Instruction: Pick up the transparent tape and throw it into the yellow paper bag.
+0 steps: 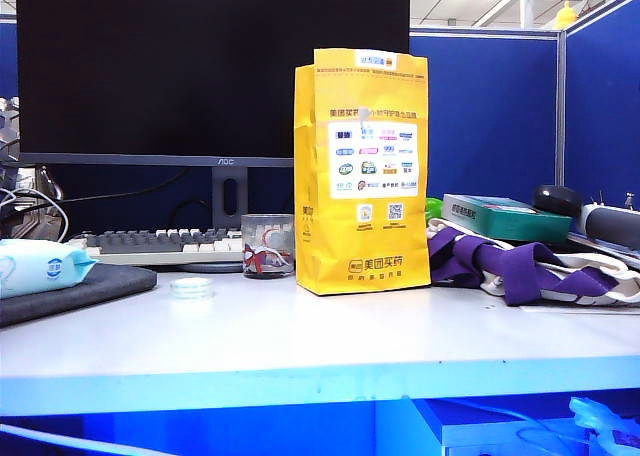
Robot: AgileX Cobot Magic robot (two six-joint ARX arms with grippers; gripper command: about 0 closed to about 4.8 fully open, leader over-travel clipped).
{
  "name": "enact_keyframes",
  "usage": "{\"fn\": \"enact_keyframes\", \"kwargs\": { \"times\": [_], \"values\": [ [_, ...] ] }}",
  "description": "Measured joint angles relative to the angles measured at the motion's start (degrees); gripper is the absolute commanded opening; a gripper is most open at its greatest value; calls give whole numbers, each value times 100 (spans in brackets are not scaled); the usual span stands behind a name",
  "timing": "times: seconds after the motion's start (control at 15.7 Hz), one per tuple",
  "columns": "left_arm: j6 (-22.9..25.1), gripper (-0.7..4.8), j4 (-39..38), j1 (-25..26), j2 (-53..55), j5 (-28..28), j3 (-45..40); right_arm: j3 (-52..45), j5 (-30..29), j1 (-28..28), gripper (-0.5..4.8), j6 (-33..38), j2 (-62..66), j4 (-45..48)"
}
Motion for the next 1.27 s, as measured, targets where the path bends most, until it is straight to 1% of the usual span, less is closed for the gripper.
{"fn": "enact_keyframes", "kwargs": {
  "times": [0.13,0.19,0.25,0.32,0.38,0.45,0.57,0.64,0.7,0.83,0.95,1.08,1.21,1.27],
  "values": [
    [-70,479,9,0,0,-184,0,0,-2,0,449,2,0,2],
    [-326,479,70,0,0,-190,0,0,0,0,449,2,0,2],
    [-529,479,234,0,0,-195,0,0,0,0,449,0,0,2],
    [-623,479,431,0,0,-195,0,0,-2,0,449,0,0,0],
    [-656,479,752,0,0,-195,2,0,-2,0,449,42,0,0],
    [-688,479,815,0,0,-195,11,0,-2,0,450,216,0,2],
    [-1036,479,745,0,11,-195,125,0,-37,9,455,538,0,2],
    [-1191,479,654,0,166,-192,302,0,-212,11,473,566,0,2],
    [-1198,479,555,0,629,-195,568,0,-413,26,473,584,0,33],
    [-861,479,446,0,1563,-197,1023,0,-623,94,474,588,0,361],
    [-332,479,417,0,2636,-201,1709,0,-704,378,474,575,0,931],
    [-70,479,334,0,3429,-234,2275,9,-538,553,475,570,0,892],
    [68,479,-17,0,4295,-275,2940,199,-413,693,475,566,15,374],
    [201,479,-260,0,4739,-247,3241,507,-411,756,475,581,216,221]
  ]
}}
